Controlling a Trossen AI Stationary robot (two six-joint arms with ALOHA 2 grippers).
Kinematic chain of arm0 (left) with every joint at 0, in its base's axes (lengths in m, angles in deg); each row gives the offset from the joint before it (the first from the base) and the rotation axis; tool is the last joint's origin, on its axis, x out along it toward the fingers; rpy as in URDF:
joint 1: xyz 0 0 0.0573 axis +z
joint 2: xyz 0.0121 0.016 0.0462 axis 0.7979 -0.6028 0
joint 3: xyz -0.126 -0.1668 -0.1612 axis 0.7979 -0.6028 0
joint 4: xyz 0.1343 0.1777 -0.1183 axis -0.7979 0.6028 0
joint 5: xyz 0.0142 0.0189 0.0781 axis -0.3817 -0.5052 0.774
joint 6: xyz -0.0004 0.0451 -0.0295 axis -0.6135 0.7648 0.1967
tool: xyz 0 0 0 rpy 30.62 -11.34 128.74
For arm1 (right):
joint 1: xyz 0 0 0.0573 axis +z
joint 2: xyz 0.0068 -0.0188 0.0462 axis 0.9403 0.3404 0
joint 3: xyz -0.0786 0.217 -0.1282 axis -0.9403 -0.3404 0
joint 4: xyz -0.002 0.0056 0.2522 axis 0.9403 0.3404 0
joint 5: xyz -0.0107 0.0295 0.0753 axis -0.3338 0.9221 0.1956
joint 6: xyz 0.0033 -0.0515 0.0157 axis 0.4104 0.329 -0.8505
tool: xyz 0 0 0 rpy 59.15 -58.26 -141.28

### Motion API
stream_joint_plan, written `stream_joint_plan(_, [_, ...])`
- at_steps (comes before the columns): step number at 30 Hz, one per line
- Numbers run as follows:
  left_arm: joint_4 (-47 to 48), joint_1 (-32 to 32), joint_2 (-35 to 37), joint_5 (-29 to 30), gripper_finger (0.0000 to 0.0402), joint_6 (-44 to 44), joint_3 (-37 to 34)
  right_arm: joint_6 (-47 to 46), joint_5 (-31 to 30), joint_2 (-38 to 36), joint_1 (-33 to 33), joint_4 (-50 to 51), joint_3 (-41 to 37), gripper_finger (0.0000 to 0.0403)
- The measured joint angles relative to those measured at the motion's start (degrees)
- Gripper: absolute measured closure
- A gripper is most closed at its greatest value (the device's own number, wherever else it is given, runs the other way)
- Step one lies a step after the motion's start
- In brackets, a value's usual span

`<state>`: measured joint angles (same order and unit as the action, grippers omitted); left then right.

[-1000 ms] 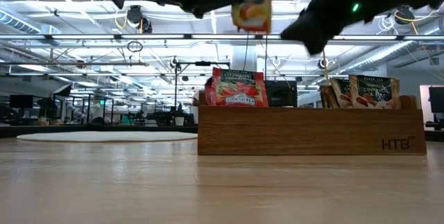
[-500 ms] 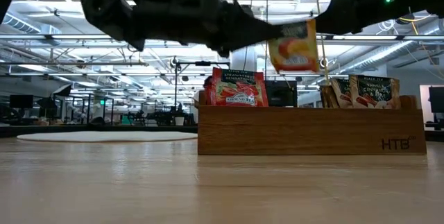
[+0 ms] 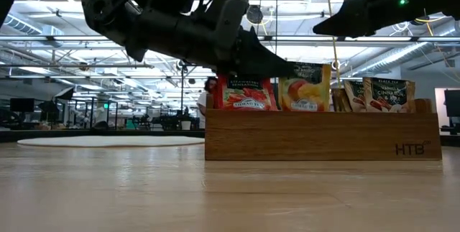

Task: Pick & Place Tea
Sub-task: Put the orange tea bag into the middle section of the wooden organizer

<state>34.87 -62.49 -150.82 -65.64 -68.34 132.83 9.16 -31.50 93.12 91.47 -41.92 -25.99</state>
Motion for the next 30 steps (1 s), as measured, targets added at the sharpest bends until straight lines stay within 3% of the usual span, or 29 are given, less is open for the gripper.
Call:
stream_joint_plan(17, [2.74, 0.16, 0.02, 1.95, 0.0363, -1.55, -0.02, 0.11, 0.09, 0.0, 0.0, 0.01, 0.0, 0.0358])
stream_joint_plan(30, [-1.98, 0.22, 0.51, 2.77, 0.028, 0.66, -0.02, -1.19, -1.73, 0.02, -0.02, 0.05, 0.0, 0.0357])
